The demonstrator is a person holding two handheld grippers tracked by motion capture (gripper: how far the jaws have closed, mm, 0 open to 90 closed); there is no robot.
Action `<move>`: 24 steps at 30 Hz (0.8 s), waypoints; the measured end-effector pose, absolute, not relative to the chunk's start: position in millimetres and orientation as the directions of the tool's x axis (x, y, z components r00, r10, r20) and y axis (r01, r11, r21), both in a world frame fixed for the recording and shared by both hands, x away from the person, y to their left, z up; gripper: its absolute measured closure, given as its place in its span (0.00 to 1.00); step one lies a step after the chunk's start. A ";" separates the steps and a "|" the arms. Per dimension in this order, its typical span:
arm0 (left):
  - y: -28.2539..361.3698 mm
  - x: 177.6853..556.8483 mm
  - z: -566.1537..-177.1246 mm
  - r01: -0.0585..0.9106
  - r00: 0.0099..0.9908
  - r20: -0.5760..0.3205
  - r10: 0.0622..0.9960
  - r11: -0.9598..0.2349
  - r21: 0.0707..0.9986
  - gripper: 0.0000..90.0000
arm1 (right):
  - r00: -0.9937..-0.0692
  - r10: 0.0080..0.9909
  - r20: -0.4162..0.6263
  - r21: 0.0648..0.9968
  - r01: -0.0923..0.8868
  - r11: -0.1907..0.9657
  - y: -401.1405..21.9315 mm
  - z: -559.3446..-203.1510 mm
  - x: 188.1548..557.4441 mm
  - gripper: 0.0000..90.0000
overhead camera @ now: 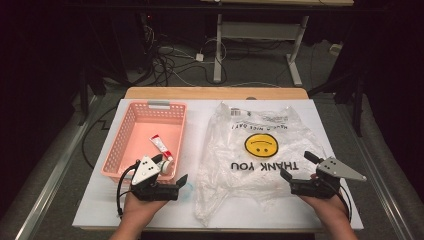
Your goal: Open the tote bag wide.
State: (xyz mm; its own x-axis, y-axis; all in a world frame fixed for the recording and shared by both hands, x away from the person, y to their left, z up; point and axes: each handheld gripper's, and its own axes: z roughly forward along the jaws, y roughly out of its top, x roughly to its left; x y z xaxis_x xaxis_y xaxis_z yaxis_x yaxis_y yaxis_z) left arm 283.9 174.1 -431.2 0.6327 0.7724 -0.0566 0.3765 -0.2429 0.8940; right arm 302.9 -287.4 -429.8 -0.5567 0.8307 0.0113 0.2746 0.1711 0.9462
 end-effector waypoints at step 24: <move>172.3 285.4 -429.9 0.404 0.634 -0.084 0.769 -0.237 0.883 0.00 | -0.549 0.836 -0.006 0.942 0.278 0.189 -288.6 -427.3 297.7 0.00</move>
State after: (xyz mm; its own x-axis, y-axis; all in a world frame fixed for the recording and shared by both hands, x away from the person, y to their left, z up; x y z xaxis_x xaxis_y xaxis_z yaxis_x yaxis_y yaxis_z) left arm 285.4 172.3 -429.9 0.6335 0.7692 -0.0836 0.4042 -0.2369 0.8835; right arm 297.7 -288.6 -427.3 -0.5494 0.8356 -0.0056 0.2785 0.1894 0.9416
